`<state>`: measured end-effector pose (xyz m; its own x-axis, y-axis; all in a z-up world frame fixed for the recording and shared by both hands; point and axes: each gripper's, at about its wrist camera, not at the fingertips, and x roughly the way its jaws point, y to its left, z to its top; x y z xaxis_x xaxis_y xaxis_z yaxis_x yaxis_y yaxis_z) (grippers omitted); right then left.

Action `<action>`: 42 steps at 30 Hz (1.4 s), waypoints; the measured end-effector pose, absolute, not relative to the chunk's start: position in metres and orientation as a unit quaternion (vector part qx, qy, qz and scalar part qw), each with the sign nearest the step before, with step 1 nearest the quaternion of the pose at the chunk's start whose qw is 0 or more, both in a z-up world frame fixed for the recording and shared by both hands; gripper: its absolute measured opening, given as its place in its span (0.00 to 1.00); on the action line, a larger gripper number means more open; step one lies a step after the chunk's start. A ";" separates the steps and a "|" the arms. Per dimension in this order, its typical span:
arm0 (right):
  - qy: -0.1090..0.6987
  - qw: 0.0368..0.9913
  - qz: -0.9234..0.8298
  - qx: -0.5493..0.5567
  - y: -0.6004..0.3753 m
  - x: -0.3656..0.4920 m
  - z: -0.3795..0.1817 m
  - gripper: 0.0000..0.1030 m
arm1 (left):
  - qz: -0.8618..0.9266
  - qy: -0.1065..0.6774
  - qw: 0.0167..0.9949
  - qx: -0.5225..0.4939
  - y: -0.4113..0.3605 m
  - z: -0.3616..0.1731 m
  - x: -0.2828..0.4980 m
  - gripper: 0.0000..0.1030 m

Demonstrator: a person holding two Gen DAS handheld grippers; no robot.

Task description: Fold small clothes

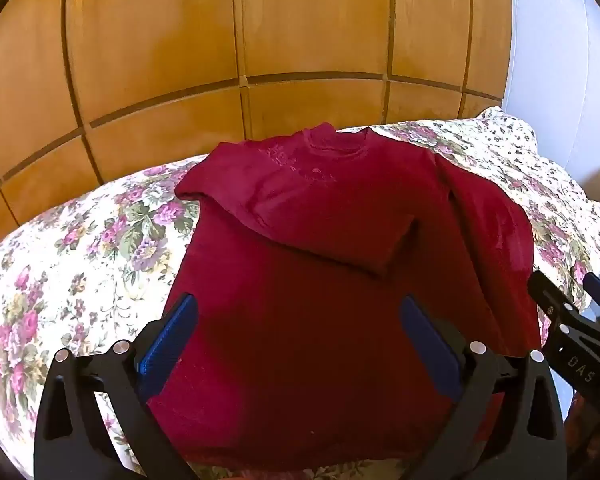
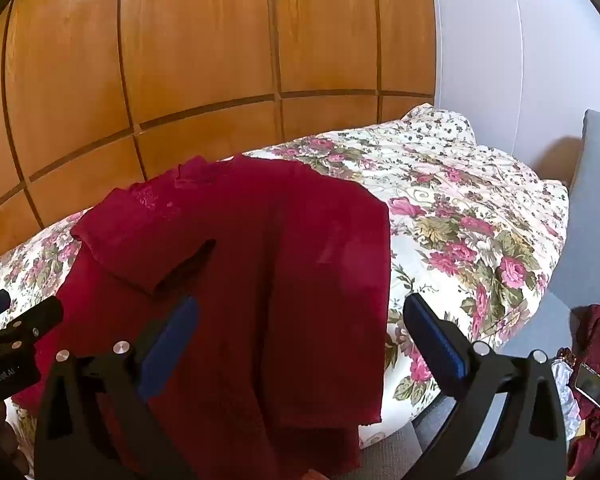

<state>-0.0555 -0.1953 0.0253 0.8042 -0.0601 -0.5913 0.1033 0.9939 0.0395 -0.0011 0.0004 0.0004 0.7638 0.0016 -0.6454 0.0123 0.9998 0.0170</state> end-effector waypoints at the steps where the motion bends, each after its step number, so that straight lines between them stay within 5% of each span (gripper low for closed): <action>1: 0.315 0.947 -0.047 0.034 -0.196 -0.052 0.022 0.98 | -0.002 0.343 0.939 0.010 0.000 0.001 -0.002 0.97; 42: 0.333 0.941 -0.045 0.034 -0.197 -0.055 0.012 0.98 | -0.019 0.367 0.930 0.022 -0.012 -0.012 -0.003 0.97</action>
<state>-0.0555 -0.1968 0.0120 0.7735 -0.0625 -0.6307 0.1076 0.9936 0.0335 -0.0032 -0.0120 -0.0117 0.7293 -0.0188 -0.6839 0.0518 0.9983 0.0277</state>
